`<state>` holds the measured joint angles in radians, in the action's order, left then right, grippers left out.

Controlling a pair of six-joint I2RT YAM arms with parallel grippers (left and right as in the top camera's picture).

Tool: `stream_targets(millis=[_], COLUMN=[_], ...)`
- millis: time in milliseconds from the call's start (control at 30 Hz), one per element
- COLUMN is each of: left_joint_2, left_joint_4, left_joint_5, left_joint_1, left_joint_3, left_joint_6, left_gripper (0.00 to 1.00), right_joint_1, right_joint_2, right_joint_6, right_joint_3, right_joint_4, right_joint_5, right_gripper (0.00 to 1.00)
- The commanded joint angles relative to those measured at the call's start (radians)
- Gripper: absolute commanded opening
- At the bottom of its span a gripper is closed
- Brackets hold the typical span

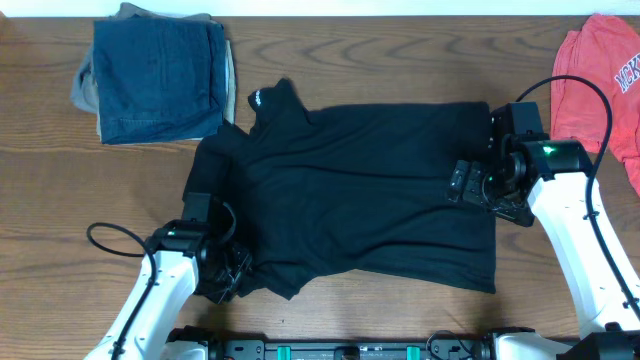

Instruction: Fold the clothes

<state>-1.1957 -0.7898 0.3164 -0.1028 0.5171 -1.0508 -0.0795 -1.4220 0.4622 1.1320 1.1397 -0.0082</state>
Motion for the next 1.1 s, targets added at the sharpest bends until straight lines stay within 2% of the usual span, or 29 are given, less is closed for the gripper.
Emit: stream_targets(millis=[0,33,100,167,200,433,700,867,1067], left_joint_2=[-0.006,-0.006,-0.006,-0.006,-0.006,0.003,0.099,0.181,0.261], left_joint_4=[0.003,0.008,0.019,0.030,0.036,0.035,-0.063,-0.074,-0.069], left_joint_5=[0.012,0.012,0.012,0.012,0.013,0.024,0.058,0.062,0.041], left_joint_1=[-0.023,-0.032,-0.048,-0.059,-0.062,-0.063,-0.063,-0.063,-0.062], left_joint_3=[-0.005,-0.005,-0.005,-0.005,-0.005,0.005,0.068,0.069,0.069], left_joint_6=[-0.002,-0.002,-0.002,-0.002,-0.002,0.022,0.051,0.053,0.094], left_gripper=[0.40,0.39,0.27,0.09,0.06,0.06,0.06,0.06,0.06], right_joint_1=[0.010,0.010,0.010,0.010,0.010,0.010,0.015,0.065,0.166], right_joint_2=[0.002,0.002,0.002,0.002,0.002,0.002,0.001,0.001,0.001], right_joint_6=[-0.015,-0.015,-0.015,-0.015,-0.015,-0.015,0.018,0.112,0.117], right_joint_3=[-0.003,-0.003,-0.003,-0.003,-0.003,-0.003,-0.032,-0.116,-0.188], right_joint_4=[0.000,0.000,0.001,0.001,0.002,0.005,0.008,0.000,-0.003], right_joint_5=[-0.003,-0.003,-0.003,-0.003,-0.003,0.004,0.030,0.029,0.013], right_gripper=[0.99,0.99,0.99,0.99,0.99,0.99,0.99,0.99,0.99])
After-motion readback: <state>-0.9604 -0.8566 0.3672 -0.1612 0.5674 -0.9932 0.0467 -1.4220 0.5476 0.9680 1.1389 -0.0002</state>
